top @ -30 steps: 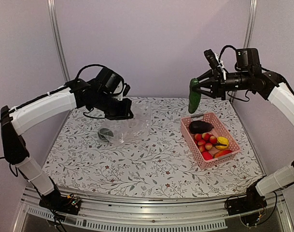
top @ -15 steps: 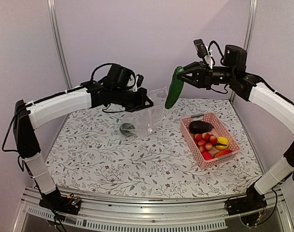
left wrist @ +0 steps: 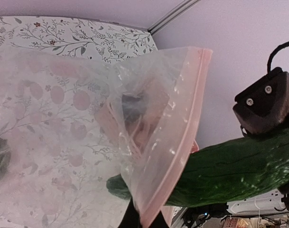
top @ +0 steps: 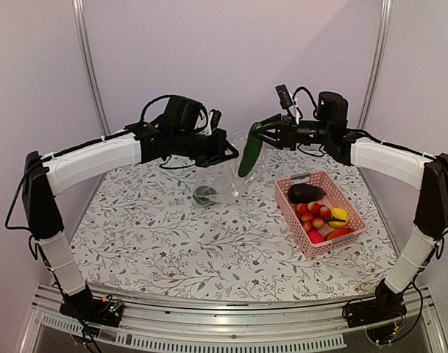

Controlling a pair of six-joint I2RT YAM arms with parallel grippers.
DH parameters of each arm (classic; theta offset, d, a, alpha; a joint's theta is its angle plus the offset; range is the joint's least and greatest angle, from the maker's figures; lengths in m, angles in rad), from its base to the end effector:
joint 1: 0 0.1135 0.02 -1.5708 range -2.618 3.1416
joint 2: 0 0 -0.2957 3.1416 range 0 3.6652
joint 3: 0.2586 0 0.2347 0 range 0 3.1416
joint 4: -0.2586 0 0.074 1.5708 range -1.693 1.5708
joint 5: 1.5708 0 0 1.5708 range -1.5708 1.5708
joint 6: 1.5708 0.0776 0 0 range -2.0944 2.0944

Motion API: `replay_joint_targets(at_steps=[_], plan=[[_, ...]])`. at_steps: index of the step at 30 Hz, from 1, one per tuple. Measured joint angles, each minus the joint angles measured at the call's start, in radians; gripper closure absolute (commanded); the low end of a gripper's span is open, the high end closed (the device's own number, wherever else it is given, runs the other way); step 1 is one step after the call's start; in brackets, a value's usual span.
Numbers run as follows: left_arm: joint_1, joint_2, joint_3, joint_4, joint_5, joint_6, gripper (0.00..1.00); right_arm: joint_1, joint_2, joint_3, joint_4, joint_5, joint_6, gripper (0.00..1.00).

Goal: Place the food in the zip-top bag and seal the zipper
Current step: Place the fake vegetable in the zipper food storage bag.

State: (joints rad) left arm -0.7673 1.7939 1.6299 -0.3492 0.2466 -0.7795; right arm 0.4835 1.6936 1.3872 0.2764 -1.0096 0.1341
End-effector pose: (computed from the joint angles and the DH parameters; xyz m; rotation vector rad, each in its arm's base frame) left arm 0.3101 -0.3254 0.3508 0.1520 2.2937 -1.1392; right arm 0.3288 0.2469 0.3923 -1.0778 1.3692 1.2613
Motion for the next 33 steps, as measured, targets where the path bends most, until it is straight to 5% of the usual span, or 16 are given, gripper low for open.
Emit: replay_joint_targets(at_steps=[4, 14, 21, 33], plan=[[0.003, 0.0, -0.012, 0.023, -0.002, -0.005, 1.0, 0.0, 0.014, -0.003, -0.007, 0.024, 0.019, 0.34], [0.013, -0.002, -0.048, 0.046, -0.035, 0.01, 1.0, -0.043, -0.185, -0.008, -0.317, 0.089, -0.133, 0.33], [0.013, -0.045, -0.111, 0.051, -0.056, 0.041, 1.0, -0.152, -0.342, -0.008, -0.658, 0.24, -0.381, 0.39], [0.013, -0.111, -0.178, 0.056, -0.068, 0.091, 1.0, -0.316, -0.343, -0.06, -1.083, 0.495, -0.663, 0.53]])
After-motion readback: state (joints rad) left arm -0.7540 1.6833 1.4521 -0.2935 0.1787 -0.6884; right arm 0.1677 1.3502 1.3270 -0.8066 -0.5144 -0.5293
